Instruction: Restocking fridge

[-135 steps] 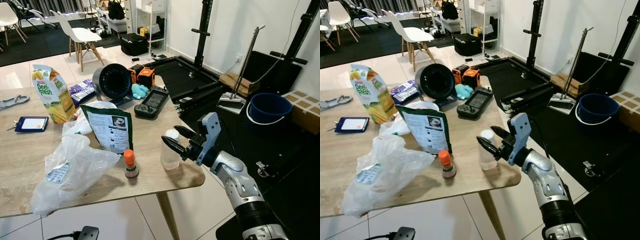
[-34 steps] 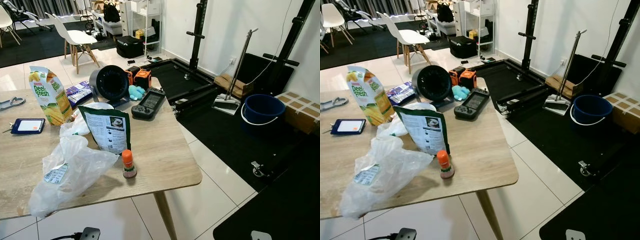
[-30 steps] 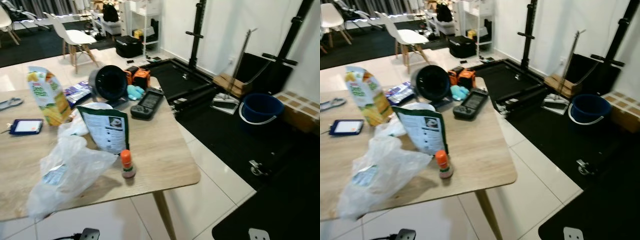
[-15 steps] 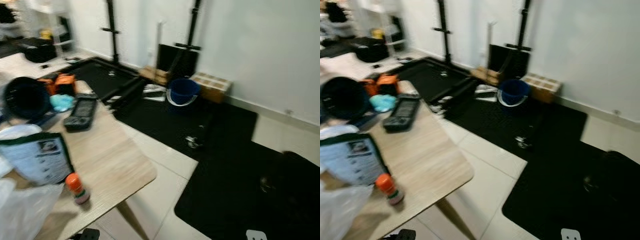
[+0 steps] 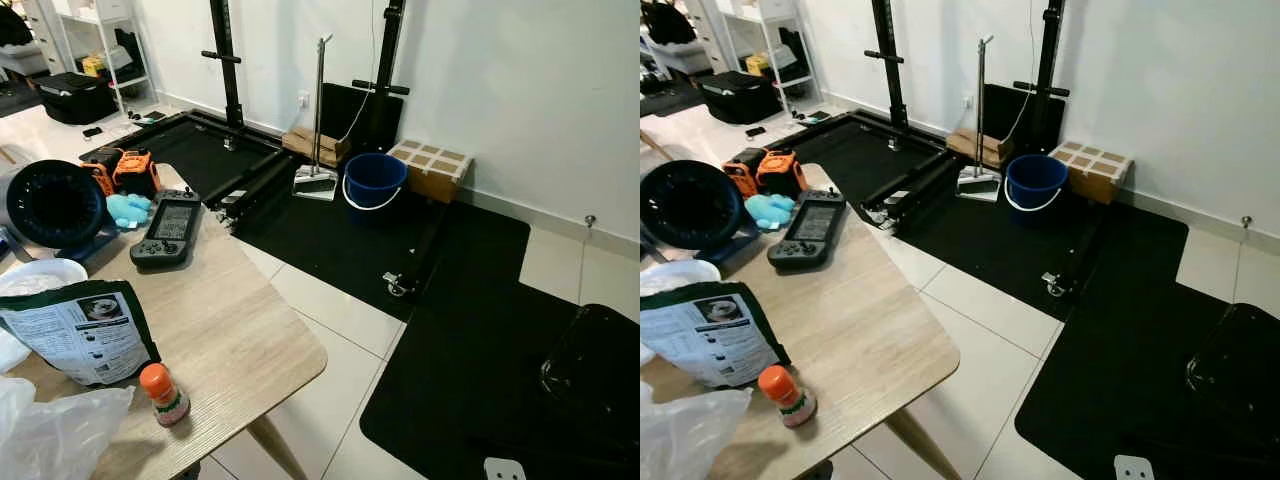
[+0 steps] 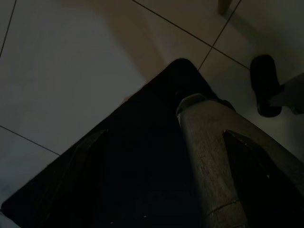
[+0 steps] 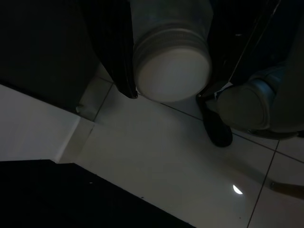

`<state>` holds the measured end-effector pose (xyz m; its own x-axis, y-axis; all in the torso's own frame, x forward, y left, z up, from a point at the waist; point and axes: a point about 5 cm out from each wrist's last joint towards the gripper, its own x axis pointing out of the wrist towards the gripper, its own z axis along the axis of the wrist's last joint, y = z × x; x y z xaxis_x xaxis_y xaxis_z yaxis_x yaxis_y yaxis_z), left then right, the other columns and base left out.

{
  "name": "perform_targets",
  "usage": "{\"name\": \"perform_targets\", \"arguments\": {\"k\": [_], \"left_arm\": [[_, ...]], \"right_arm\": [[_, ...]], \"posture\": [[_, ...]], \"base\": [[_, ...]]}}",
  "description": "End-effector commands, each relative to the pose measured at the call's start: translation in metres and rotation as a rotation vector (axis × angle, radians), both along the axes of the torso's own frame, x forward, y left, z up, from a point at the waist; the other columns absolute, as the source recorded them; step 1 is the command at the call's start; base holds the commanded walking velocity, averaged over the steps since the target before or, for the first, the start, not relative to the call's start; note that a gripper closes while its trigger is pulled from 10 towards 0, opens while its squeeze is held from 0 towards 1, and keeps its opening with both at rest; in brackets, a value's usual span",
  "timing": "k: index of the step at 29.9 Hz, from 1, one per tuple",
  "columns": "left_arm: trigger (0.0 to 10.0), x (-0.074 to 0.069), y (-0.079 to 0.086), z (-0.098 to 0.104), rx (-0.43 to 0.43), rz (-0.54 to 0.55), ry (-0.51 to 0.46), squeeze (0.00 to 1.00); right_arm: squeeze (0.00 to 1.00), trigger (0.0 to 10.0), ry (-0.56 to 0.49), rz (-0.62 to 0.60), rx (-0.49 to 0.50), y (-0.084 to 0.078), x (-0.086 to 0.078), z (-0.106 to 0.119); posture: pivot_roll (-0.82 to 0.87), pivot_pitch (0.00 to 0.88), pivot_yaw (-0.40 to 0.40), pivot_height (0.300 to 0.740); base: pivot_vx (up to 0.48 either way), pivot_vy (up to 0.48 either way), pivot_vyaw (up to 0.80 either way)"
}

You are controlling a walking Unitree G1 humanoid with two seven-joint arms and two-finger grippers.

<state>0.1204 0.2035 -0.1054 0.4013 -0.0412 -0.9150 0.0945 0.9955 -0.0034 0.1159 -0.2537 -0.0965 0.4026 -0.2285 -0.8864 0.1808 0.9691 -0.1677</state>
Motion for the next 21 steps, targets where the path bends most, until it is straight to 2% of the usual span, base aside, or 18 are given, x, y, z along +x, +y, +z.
{"name": "perform_targets", "arguments": {"k": [1,11,16,21], "left_arm": [[10.0,-0.0061,-0.0034,-0.0025,-0.011,0.003,0.026,0.00],[10.0,-0.0059,-0.0031,-0.0024,-0.009,0.002,0.028,0.00],[10.0,-0.0067,-0.0034,-0.0027,-0.010,0.002,0.031,0.00],[10.0,-0.0080,-0.0030,-0.0030,-0.007,0.002,0.034,0.00]], "right_arm": [[0.00,10.0,0.011,0.000,0.002,0.0009,-0.0027,-0.0011],[0.00,10.0,0.012,0.003,0.008,0.0023,-0.0020,-0.0013],[0.00,10.0,0.015,0.004,0.010,0.0027,-0.0024,-0.0016],[0.00,10.0,0.019,0.003,0.011,0.0034,-0.0036,-0.0022]], "posture": [[0.07,0.000,0.004,0.740],[0.07,0.000,0.005,0.740],[0.07,0.000,0.005,0.740],[0.07,0.000,0.007,0.740]], "base": [[0.000,0.000,0.00],[-0.253,0.000,0.00],[0.000,0.000,0.00],[-0.302,0.000,0.00]]}}
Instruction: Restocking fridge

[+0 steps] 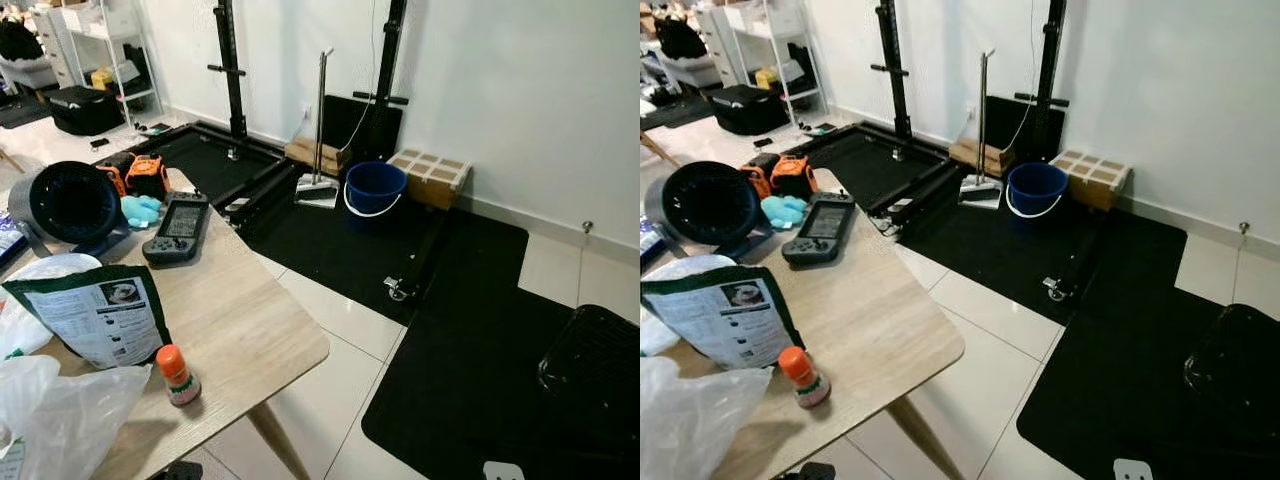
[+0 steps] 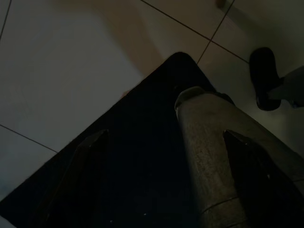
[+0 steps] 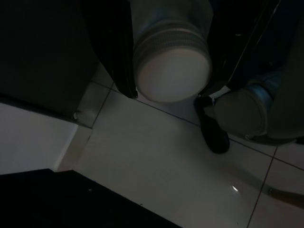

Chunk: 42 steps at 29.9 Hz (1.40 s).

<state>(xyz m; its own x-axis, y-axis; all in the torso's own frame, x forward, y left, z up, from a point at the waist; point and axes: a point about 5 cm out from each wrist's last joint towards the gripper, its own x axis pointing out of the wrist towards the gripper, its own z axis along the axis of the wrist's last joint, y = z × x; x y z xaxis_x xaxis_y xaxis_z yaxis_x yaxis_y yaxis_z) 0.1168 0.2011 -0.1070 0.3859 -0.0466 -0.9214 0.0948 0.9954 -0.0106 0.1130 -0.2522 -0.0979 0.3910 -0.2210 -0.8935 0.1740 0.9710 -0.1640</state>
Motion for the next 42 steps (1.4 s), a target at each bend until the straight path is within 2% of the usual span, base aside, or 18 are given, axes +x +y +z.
{"name": "perform_targets", "arguments": {"k": [1,4,12,28,42], "left_arm": [[10.0,-0.0043,-0.0006,-0.0015,-0.002,0.002,0.017,0.00],[10.0,-0.0040,-0.0004,-0.0014,0.000,0.001,0.017,0.00],[10.0,-0.0039,-0.0006,-0.0014,-0.001,-0.001,0.017,0.00],[10.0,-0.0046,-0.0009,-0.0016,-0.001,-0.003,0.020,0.00],[10.0,-0.0047,-0.0009,-0.0016,0.000,-0.011,0.021,0.00]], "right_arm": [[0.00,10.0,0.005,-0.002,0.004,0.0019,-0.0007,-0.0008],[0.00,10.0,0.008,-0.001,0.010,0.0024,-0.0008,-0.0010],[0.00,10.0,0.010,0.001,0.013,0.0029,-0.0006,-0.0011],[0.00,10.0,0.007,0.002,0.014,0.0034,0.0000,-0.0010],[0.00,10.0,0.007,0.008,0.014,0.0028,-0.0002,-0.0009]], "posture": [[0.07,0.000,0.007,0.740],[0.07,0.000,0.006,0.740],[0.07,0.000,0.006,0.740],[0.07,0.000,0.004,0.740],[0.07,0.000,0.003,0.740]], "base": [[-0.304,0.000,0.00],[-0.307,0.000,0.00],[-0.120,0.000,-0.79],[-0.283,0.000,0.00],[-0.115,0.000,0.00]]}}
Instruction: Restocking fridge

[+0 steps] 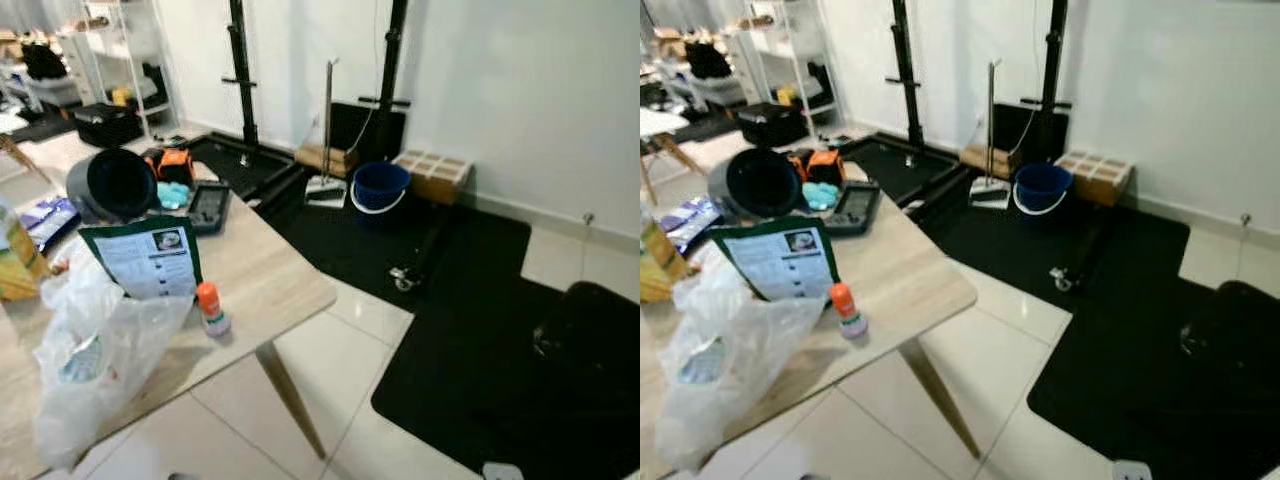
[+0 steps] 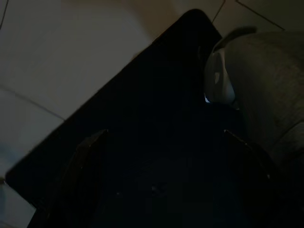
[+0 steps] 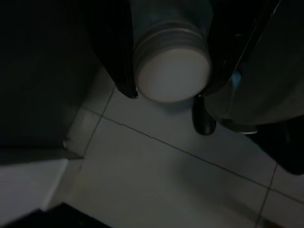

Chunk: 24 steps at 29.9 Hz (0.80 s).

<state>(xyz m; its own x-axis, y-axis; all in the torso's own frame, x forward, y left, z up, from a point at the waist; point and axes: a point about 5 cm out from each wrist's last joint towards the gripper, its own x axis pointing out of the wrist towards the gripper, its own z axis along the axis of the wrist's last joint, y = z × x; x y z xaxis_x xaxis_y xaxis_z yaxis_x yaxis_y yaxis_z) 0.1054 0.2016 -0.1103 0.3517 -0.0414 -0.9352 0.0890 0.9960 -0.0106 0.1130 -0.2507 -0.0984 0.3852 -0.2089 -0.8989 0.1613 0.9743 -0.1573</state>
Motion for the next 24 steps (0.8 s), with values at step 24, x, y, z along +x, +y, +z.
{"name": "perform_targets", "arguments": {"k": [24], "left_arm": [[10.0,0.0068,-0.0022,0.0016,-0.010,-0.021,-0.015,0.00]], "right_arm": [[0.00,10.0,0.003,-0.003,0.012,0.0031,-0.0019,-0.0014]], "posture": [[0.07,0.000,0.007,0.740]], "base": [[-0.206,0.000,0.00]]}}
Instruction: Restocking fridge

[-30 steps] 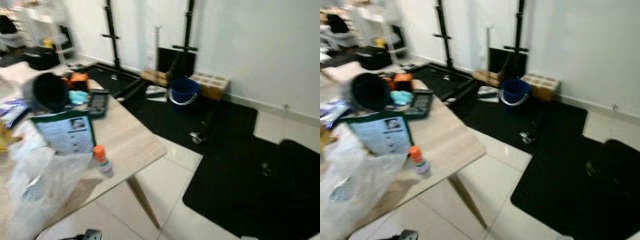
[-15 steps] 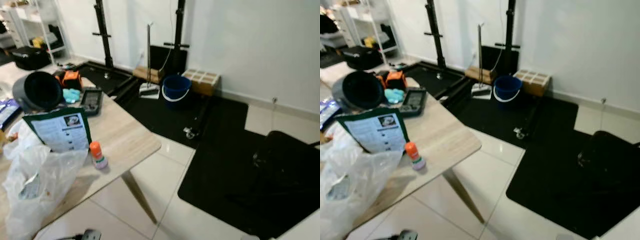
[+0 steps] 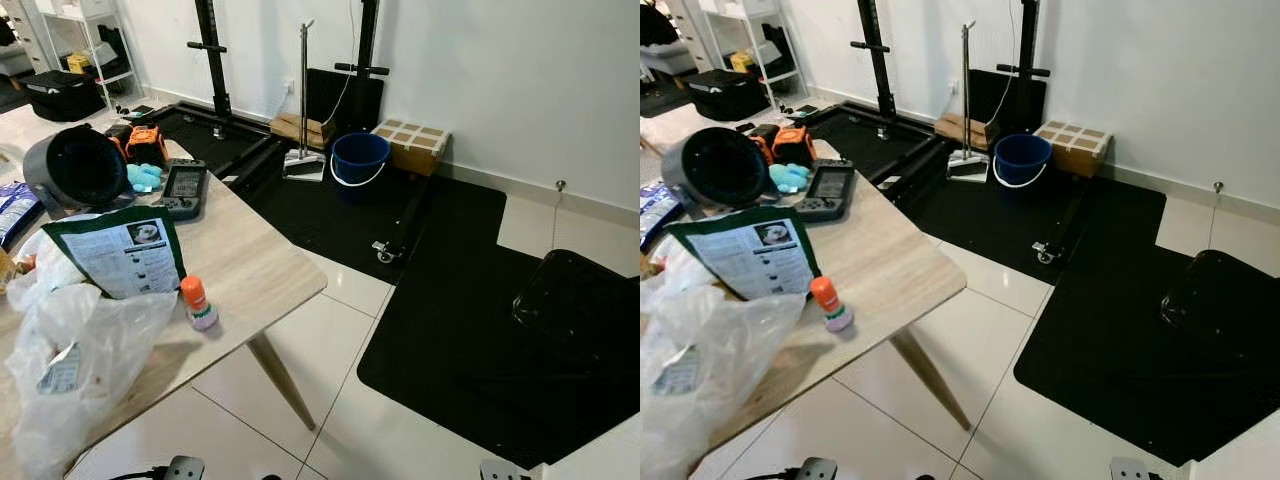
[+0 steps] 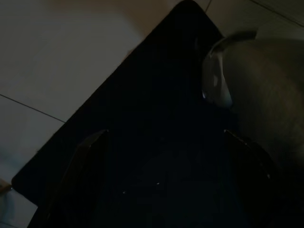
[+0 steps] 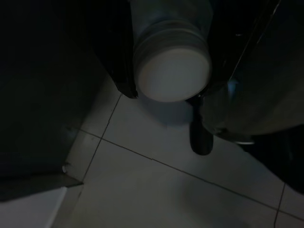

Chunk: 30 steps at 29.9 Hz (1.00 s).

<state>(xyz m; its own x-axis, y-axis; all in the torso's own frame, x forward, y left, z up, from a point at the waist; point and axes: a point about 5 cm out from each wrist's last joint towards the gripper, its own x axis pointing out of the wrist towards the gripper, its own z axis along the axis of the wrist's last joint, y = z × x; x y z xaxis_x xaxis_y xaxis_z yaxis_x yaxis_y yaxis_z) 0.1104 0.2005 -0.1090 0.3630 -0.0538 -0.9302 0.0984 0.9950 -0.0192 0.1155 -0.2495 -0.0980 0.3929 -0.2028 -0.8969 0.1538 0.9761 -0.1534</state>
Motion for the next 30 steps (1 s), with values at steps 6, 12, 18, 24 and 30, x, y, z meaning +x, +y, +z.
{"name": "perform_targets", "arguments": {"k": [6,12,18,24,30], "left_arm": [[10.0,0.0017,-0.0008,0.0004,0.001,-0.011,-0.004,0.00],[10.0,0.0014,-0.0016,0.0002,-0.001,-0.011,-0.002,0.00],[10.0,0.0009,-0.0022,0.0000,-0.002,-0.014,-0.001,0.00],[10.0,0.0010,-0.0022,0.0000,-0.001,-0.014,-0.002,0.00],[10.0,0.0010,-0.0022,0.0000,-0.002,-0.015,-0.001,0.00]], "right_arm": [[0.00,10.0,0.012,-0.011,0.010,0.0022,-0.0046,-0.0020],[0.00,10.0,0.011,-0.011,0.011,0.0021,-0.0043,-0.0019],[0.00,10.0,0.010,-0.012,0.012,0.0019,-0.0048,-0.0019],[0.00,10.0,0.012,-0.014,0.013,0.0019,-0.0055,-0.0021],[0.00,10.0,0.010,-0.014,0.015,0.0024,-0.0045,-0.0020]], "posture": [[0.07,0.000,0.007,0.740],[0.07,0.000,0.006,0.740],[0.07,0.000,0.007,0.740],[0.07,0.000,0.007,0.740],[0.07,0.000,0.006,0.740]], "base": [[-0.386,0.000,0.00],[-0.384,0.000,0.00],[-0.368,0.000,0.00],[-0.148,0.000,0.00],[-0.386,0.000,0.00]]}}
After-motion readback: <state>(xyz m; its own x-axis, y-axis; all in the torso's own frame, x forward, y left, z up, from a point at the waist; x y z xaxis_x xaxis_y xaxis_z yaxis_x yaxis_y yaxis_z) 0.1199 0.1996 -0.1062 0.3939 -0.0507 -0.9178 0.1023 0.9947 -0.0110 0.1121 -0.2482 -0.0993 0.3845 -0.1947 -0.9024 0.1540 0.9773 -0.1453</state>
